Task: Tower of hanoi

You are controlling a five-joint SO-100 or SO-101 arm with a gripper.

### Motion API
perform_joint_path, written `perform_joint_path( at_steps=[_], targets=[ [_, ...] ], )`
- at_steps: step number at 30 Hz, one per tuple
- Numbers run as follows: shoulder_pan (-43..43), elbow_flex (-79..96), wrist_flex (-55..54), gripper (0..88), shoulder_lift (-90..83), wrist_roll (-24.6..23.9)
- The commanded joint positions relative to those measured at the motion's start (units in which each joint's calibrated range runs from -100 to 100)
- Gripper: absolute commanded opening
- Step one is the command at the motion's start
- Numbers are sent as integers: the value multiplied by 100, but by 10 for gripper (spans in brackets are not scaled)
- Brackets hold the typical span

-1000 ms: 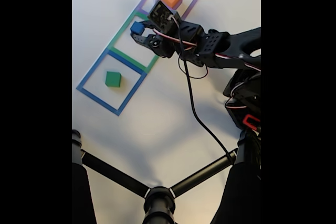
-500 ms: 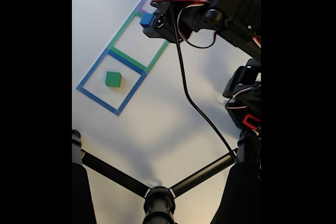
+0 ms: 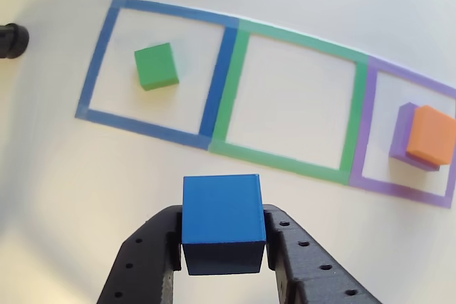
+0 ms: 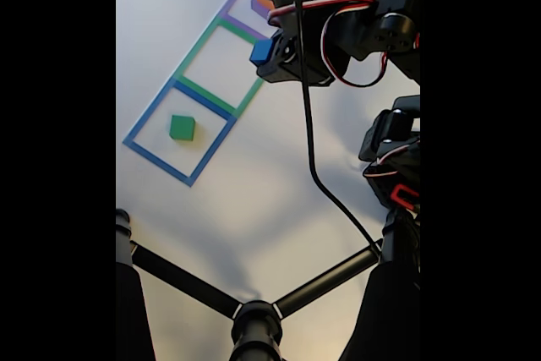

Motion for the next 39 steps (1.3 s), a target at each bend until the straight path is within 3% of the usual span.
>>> perform_joint_path(
  at_steps=[1, 4, 14, 24, 29, 39],
  targets=[
    [-197, 289, -198, 35, -294, 57],
    [-258, 1334, -1129, 36, -510, 57],
    [-586, 5505, -6203, 37, -846, 57],
    [-853, 6804, -9700, 36, 628, 57],
    [-929, 6850, -10946, 35, 1646, 57],
    [-1082, 6650, -12177, 36, 2960, 57]
  ],
)
